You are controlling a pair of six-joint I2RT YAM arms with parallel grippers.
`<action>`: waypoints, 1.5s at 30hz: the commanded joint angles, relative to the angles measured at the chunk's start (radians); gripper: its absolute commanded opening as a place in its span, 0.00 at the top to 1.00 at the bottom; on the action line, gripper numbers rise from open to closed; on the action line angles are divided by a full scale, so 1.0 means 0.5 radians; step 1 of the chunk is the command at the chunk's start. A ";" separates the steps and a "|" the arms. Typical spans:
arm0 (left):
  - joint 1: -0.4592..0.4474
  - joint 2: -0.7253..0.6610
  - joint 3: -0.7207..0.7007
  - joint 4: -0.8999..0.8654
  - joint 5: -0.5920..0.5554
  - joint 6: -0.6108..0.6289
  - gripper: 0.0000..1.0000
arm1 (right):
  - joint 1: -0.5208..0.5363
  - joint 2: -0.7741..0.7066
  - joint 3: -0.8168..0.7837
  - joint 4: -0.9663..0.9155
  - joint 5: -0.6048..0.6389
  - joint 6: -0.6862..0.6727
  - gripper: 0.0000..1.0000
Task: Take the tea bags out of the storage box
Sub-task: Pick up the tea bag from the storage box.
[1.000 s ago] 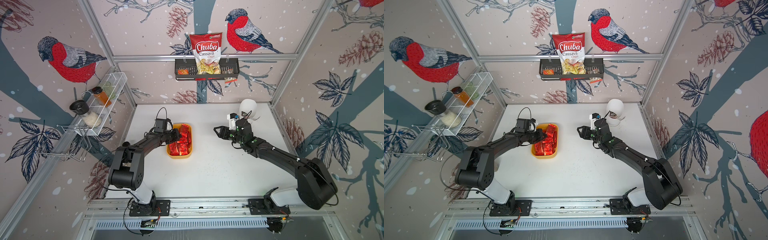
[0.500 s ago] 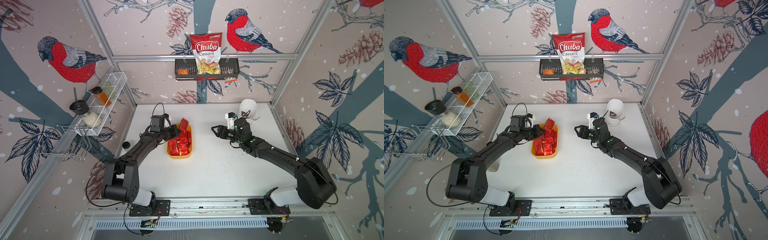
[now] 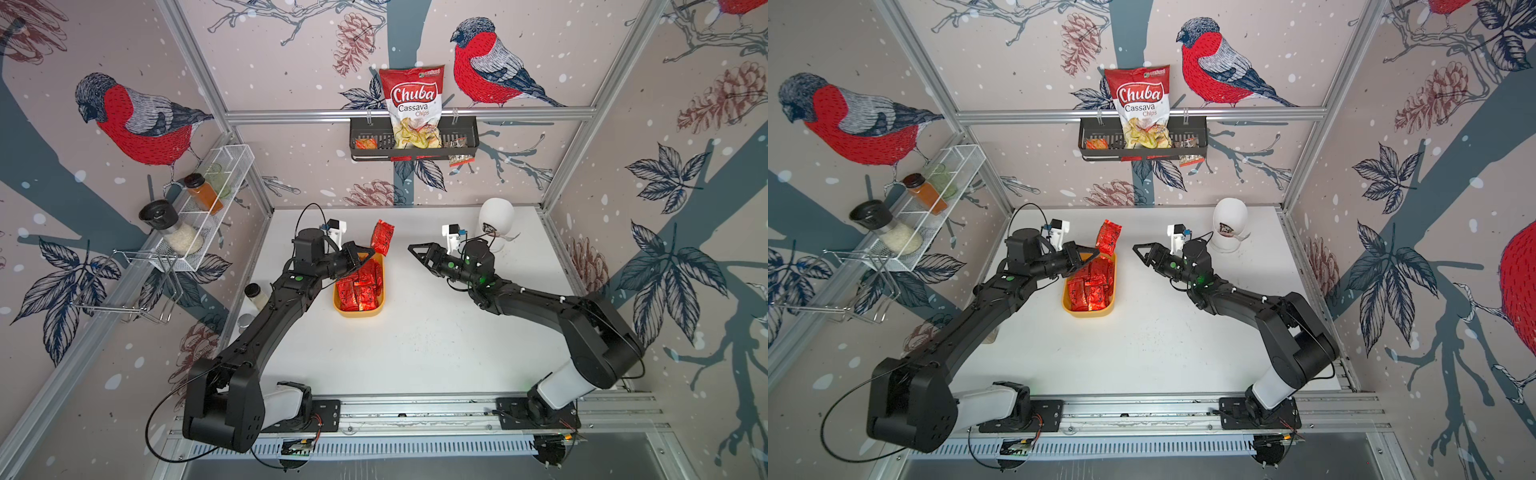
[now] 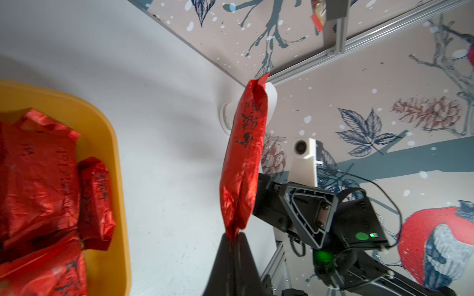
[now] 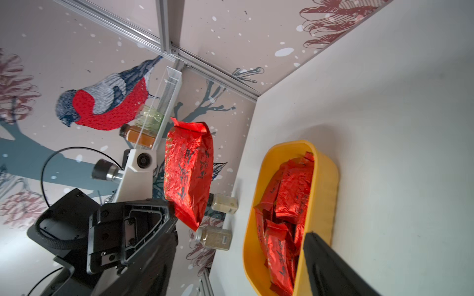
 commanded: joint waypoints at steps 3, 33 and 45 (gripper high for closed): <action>-0.033 -0.060 -0.065 0.276 0.093 -0.303 1.00 | 0.017 0.095 0.011 0.641 -0.135 0.284 0.13; -0.241 -0.009 -0.159 0.465 0.007 -0.466 1.00 | -0.007 0.314 0.022 1.000 -0.290 0.582 0.61; -0.240 0.009 -0.200 0.459 -0.005 -0.453 0.88 | -0.057 0.401 0.084 0.993 -0.440 0.611 0.76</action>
